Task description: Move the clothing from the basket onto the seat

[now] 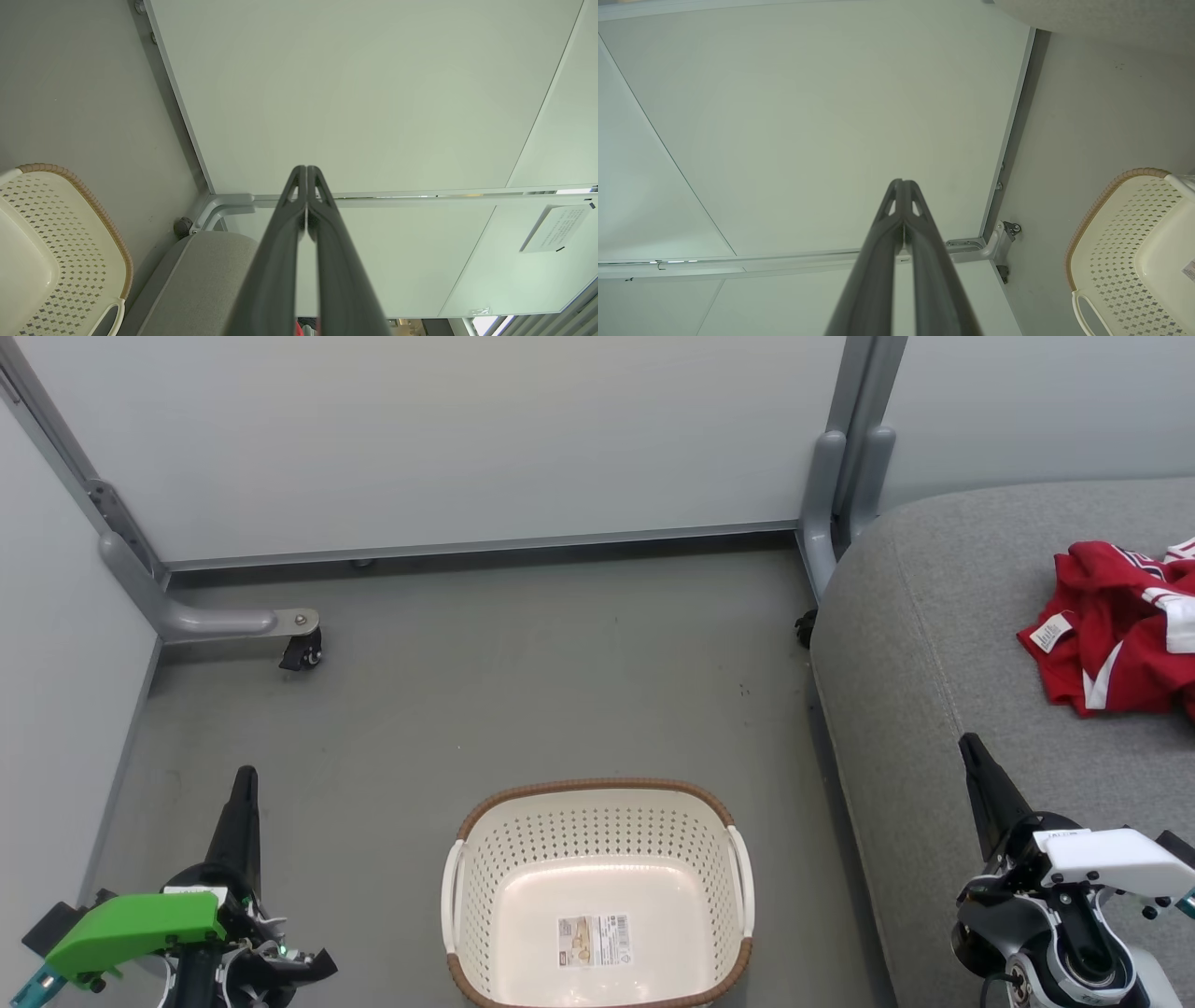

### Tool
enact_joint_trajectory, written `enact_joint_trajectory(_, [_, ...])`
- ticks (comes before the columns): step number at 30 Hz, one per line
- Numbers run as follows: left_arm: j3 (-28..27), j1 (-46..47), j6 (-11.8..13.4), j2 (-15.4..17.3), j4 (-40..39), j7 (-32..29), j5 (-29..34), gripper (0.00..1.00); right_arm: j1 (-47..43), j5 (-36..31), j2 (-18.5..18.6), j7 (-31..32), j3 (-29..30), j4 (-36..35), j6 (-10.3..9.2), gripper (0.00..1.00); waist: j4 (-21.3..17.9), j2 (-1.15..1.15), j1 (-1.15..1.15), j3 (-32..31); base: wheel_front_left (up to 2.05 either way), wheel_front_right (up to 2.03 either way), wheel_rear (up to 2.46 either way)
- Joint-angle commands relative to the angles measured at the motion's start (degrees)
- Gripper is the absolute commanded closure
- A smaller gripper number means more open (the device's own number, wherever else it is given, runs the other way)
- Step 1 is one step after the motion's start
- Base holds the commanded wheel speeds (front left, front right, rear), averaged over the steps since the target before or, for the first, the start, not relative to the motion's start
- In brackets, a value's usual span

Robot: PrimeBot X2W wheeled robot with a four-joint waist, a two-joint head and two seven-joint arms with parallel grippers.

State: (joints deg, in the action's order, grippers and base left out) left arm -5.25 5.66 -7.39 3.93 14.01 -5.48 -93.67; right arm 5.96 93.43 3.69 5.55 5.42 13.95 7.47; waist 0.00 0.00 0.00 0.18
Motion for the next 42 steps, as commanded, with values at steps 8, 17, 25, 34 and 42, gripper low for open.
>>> enact_joint_trajectory(8, [-0.3, 1.0, -0.3, -0.2, 0.1, -0.3, 0.5, 1.00, 0.4, -0.3, -0.1, 0.4, 0.3, 0.1, 0.04, 1.00, 0.0, 0.00, 0.00, 0.0, 0.00, 0.00, 0.00])
enact_joint_trajectory(17, [-0.4, 1.0, -0.3, -0.3, 0.1, -0.4, 0.5, 1.00, 0.4, -0.4, -0.2, 0.4, 0.4, 0.1, 0.04, 1.00, 0.0, 0.00, 0.00, 0.0, 0.00, 0.00, 0.00])
enact_joint_trajectory(25, [-0.6, 1.0, -0.3, -0.3, 0.1, -0.5, 0.6, 1.00, 0.4, -0.5, -0.2, 0.5, 0.5, 0.1, 0.04, 1.00, 0.0, 0.00, 0.00, 0.0, 0.00, 0.00, 0.00])
enact_joint_trajectory(34, [-0.7, 1.0, -0.3, -0.4, 0.1, -0.5, 0.7, 1.00, 0.4, -0.6, -0.3, 0.7, 0.6, 0.1, 0.04, 1.00, 0.0, 0.00, 0.00, 0.0, 0.00, 0.00, 0.00])
enact_joint_trajectory(42, [-0.8, 1.0, -0.3, -0.4, 0.1, -0.6, 0.8, 1.00, 0.4, -0.7, -0.3, 0.7, 0.6, 0.2, 0.04, 1.00, 0.0, 0.00, 0.00, 0.0, 0.00, 0.00, 0.00])
